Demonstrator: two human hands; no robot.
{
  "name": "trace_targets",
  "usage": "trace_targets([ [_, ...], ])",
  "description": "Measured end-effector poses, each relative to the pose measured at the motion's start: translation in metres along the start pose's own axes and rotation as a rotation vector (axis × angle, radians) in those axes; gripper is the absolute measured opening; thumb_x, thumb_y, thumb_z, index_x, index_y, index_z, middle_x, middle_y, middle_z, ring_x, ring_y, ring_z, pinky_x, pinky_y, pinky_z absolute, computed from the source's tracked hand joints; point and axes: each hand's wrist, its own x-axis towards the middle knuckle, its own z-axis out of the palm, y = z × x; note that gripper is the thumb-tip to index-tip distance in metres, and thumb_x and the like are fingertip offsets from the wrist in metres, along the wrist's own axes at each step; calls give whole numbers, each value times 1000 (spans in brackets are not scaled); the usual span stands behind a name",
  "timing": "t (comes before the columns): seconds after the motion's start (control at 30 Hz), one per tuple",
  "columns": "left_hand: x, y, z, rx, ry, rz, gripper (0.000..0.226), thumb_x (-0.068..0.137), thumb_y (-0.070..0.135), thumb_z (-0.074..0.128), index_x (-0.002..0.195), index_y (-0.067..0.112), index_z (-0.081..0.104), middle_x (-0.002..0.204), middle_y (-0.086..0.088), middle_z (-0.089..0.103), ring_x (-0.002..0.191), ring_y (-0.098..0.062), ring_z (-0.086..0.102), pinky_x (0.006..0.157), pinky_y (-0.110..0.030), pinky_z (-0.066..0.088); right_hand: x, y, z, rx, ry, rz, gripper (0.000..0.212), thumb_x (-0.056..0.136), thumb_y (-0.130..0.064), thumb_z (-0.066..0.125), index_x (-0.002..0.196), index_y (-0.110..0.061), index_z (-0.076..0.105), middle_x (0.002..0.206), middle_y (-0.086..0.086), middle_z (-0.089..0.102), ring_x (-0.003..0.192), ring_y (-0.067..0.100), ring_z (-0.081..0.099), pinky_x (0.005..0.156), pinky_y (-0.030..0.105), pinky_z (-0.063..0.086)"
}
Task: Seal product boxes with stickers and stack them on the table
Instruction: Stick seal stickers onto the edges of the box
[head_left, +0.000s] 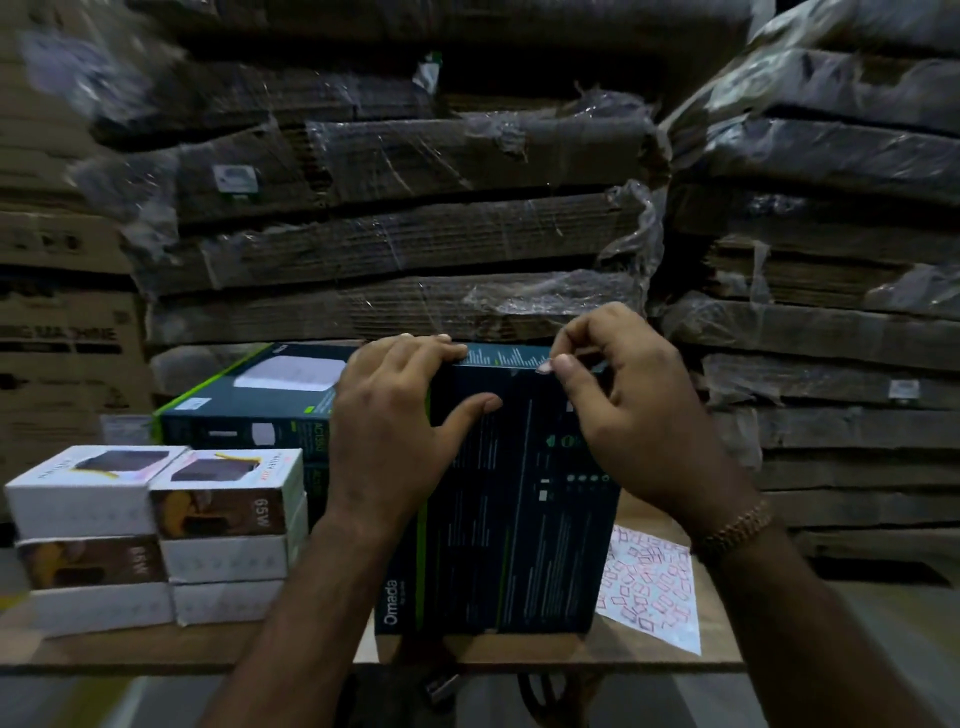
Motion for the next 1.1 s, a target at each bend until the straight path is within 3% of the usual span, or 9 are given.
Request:
trace_targets([
  [0.1, 0, 0, 0, 5, -13, 4, 54, 89, 61, 75, 126, 23, 71, 129, 7, 71, 126, -21, 59, 111, -42, 44, 16, 0, 12, -109, -99, 33, 11, 104, -20, 62, 95, -25, 61, 101, -11, 54, 93, 4, 53, 75, 12, 38],
  [0.23, -1, -1, 1, 4, -26, -5, 56, 89, 64, 71, 128, 23, 71, 131, 7, 70, 129, -20, 57, 112, -44, 43, 26, 0, 19, -220, -129, 25, 12, 103, -25, 64, 92, -27, 60, 97, -11, 54, 90, 10, 52, 81, 32, 47],
  [0.33, -1, -1, 2, -5, -25, -10, 57, 89, 65, 70, 128, 24, 71, 133, 8, 70, 130, -20, 57, 113, -45, 44, 28, -2, 20, -242, -133, 42, 13, 102, -24, 64, 90, -26, 60, 95, -11, 55, 89, 10, 53, 82, 36, 50],
  [0.6, 2, 1, 3, -16, 10, -18, 52, 89, 65, 71, 120, 24, 72, 126, 10, 71, 123, -19, 60, 109, -45, 46, 33, -4, 18, -287, -181, 56, 13, 103, -25, 61, 91, -27, 60, 94, -13, 55, 90, 10, 53, 79, 32, 45],
  [1.1, 3, 11, 16, -22, 120, -83, 50, 94, 69, 63, 109, 22, 73, 111, 8, 73, 113, -20, 60, 103, -44, 48, 38, -5, 19, -327, -213, 69, 10, 103, -26, 59, 93, -25, 60, 97, -9, 57, 94, 15, 55, 86, 40, 51],
])
